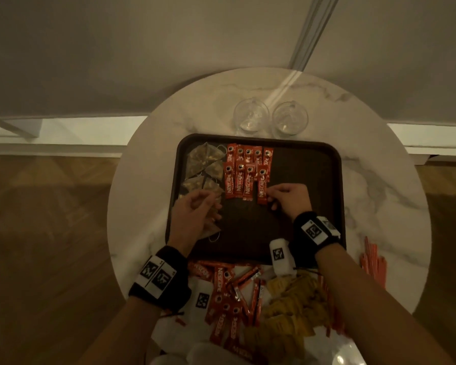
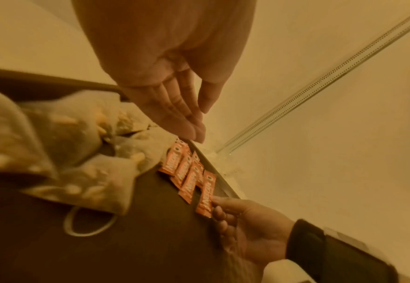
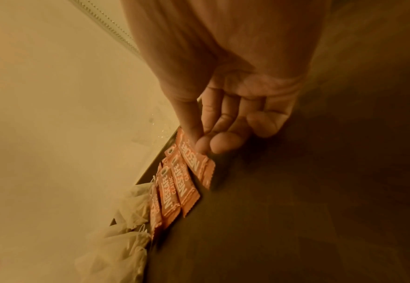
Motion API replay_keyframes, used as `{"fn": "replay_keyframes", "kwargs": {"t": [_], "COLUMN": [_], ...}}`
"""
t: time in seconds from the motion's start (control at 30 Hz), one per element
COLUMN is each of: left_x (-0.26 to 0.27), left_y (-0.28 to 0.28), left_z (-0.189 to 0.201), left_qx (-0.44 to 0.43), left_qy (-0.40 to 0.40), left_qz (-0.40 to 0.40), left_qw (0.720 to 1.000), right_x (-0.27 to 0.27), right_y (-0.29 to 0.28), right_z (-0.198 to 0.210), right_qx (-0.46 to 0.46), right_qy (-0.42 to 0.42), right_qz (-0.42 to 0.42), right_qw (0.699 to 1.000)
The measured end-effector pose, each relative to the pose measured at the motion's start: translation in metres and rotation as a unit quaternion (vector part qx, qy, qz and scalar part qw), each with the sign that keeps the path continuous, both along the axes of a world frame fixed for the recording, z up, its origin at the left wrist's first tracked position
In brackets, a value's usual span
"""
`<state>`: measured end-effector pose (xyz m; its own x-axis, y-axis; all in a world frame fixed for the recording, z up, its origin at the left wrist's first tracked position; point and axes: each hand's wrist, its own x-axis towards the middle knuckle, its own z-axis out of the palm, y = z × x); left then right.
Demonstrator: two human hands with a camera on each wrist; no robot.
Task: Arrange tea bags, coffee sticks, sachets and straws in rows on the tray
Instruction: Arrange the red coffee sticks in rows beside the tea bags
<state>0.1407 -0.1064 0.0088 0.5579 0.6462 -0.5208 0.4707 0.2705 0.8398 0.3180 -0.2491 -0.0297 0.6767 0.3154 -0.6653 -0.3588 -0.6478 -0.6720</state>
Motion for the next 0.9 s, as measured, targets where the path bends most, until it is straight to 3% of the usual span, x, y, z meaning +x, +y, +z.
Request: {"fn": "replay_keyframes", "kwargs": {"t": [0.17,0.3,0.5,0.63,0.73,0.8,0.9], "left_x": [-0.059,-0.113,-0.178,-0.177,-0.157,-0.142,-0.13], "left_y": [0.009,0.01,-0.006,-0.032,-0.054,-0.07,-0.092], "left_z": [-0.002,-0.012,-0.036,-0.036,-0.039,-0.04,-0.043], "left_qx": [0.045,0.081,0.131,0.167,0.209,0.238,0.267], "left_qy": [0.013,0.081,0.22,0.243,0.302,0.335,0.332], "left_qz": [0.022,0.025,-0.075,-0.147,-0.198,-0.204,-0.19], "left_qw": [0.999,0.993,0.964,0.944,0.909,0.889,0.885], "right_x": [0.0,-0.003,-0.005,-0.022,-0.048,-0.071,-0.107], "right_y": [0.009,0.012,0.006,-0.014,-0.031,-0.043,-0.066], "right_z": [-0.009,-0.008,-0.003,0.012,0.029,0.038,0.047], "right_qx": [-0.036,-0.032,-0.023,-0.016,0.002,0.004,0.035], "right_qy": [-0.009,0.001,-0.004,-0.028,-0.037,-0.026,0.009], "right_qz": [0.001,0.0,-0.019,-0.027,-0.003,0.028,0.069], "right_qw": [0.999,0.999,1.0,0.999,0.999,0.999,0.997]}}
